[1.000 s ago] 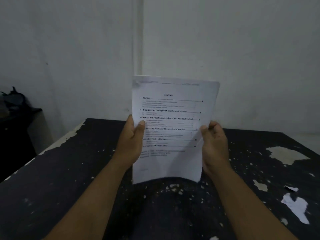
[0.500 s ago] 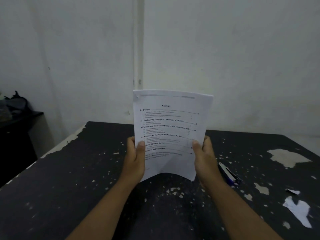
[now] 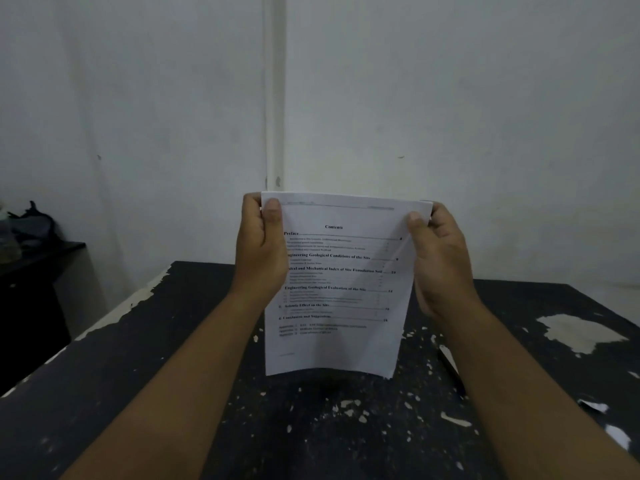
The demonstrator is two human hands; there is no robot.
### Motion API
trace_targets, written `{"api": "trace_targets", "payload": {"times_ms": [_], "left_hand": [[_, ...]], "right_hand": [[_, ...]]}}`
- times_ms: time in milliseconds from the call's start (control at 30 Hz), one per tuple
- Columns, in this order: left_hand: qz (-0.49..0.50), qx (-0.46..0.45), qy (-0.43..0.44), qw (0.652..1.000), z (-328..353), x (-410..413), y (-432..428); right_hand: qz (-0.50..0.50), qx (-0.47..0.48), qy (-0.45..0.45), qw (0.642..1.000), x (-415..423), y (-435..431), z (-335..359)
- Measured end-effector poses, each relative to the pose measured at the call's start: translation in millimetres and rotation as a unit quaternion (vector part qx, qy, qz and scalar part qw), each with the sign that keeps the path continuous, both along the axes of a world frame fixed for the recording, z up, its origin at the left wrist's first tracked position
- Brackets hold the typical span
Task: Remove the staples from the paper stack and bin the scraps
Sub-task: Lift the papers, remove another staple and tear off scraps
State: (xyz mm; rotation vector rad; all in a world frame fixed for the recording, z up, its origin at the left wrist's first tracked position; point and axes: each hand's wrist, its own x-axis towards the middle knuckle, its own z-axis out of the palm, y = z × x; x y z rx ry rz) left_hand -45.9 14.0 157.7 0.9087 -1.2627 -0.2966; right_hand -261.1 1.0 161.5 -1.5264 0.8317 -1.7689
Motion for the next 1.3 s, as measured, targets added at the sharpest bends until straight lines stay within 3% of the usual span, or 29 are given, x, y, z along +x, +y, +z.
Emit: {"api": "trace_targets", "payload": {"times_ms": [200,333,533,633,833,967,1167,1300], "left_hand": [[-0.01,0.017,0.011,1.0,-16.6,0.9,4.5],[-0.012,-0.044,-0.011,0.999,-0.4,1.7,6.7],[-0.002,-0.019,0.003,1.0,-22.3,4.5,6.3],[0.019,-0.046,-0.008,0.999,-9.7,0.3,5.0],[0.024,-0.109,-0.083,0.99,9.8,-1.8,3.3],[0.049,-0.123,-0.15,0.98,14.6,1.2,1.3],[0.04,-0.089,-0.059,0.993,16.5,10.9,-0.3],[0.02,-0.069,0.101,0.992,15.1,14.2,0.7]], "right_hand": [[0.02,0.064,-0.004,0.998,1.5,-1.7,-18.0],[0.017,0.04,-0.018,0.999,0.7,-1.3,2.1],[0.017,0.088,0.005,0.996,-1.5,0.6,-12.3],[-0.005,0.063,0.008,0.998,1.4,2.9,-1.5],[-0.105,-0.086,0.172,0.976,2.5,5.7,23.1],[-0.129,-0.126,0.266,0.947,3.4,7.7,23.3],[-0.109,-0.11,0.216,0.964,-11.8,6.1,21.2],[-0.07,-0.078,0.116,0.988,-14.9,4.9,21.7]]}}
